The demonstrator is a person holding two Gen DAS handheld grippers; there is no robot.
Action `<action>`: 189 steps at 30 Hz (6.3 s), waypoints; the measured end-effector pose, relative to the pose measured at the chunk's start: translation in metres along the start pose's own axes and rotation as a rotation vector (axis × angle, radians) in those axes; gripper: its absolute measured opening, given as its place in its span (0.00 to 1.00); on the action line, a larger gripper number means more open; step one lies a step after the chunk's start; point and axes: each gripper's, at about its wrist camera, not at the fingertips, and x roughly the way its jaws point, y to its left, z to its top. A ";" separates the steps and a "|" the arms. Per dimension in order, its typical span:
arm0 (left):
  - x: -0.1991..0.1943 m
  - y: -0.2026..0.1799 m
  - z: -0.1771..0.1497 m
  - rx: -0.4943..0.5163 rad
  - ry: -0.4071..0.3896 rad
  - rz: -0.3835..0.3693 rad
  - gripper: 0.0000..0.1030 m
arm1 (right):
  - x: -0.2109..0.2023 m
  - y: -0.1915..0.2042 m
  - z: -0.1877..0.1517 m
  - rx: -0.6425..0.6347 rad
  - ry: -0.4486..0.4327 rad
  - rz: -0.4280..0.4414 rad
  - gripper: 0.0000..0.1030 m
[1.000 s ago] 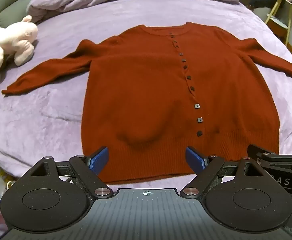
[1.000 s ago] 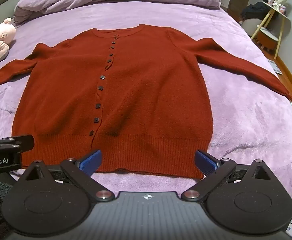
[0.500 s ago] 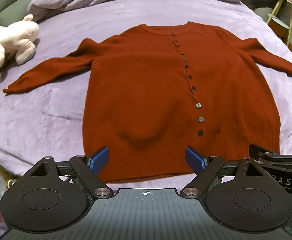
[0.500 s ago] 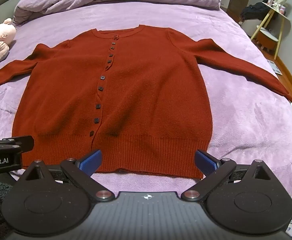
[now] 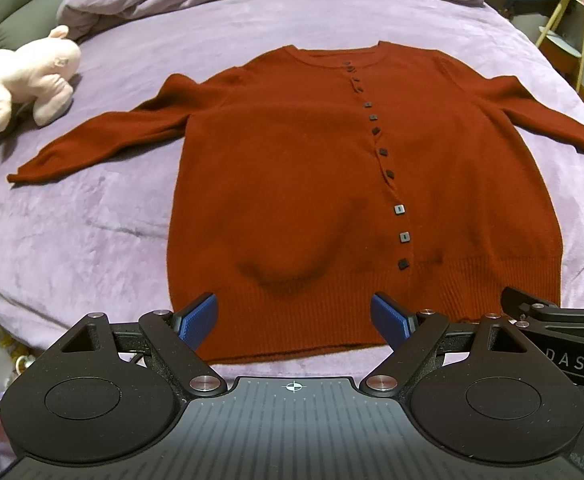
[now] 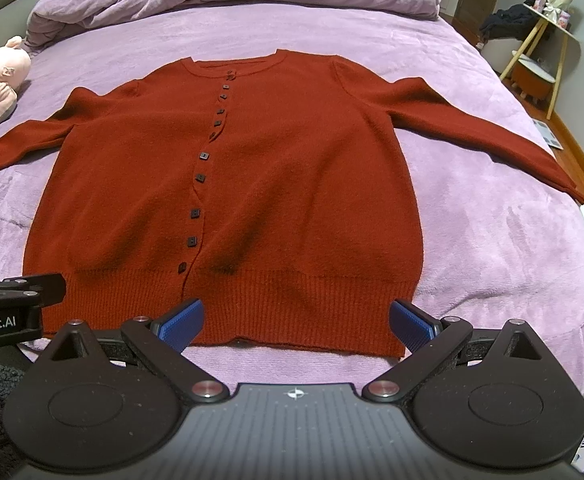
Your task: Fold small clothes
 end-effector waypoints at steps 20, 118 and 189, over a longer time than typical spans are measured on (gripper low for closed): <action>0.001 0.001 0.001 -0.008 0.017 0.006 0.86 | 0.000 0.001 -0.001 0.000 0.000 0.000 0.96; 0.031 -0.011 0.007 0.012 0.101 0.029 0.86 | 0.021 -0.018 -0.001 0.108 0.020 0.120 0.96; 0.201 0.046 0.155 -0.357 0.101 -0.672 0.87 | 0.149 -0.110 0.088 0.359 -0.214 0.494 0.25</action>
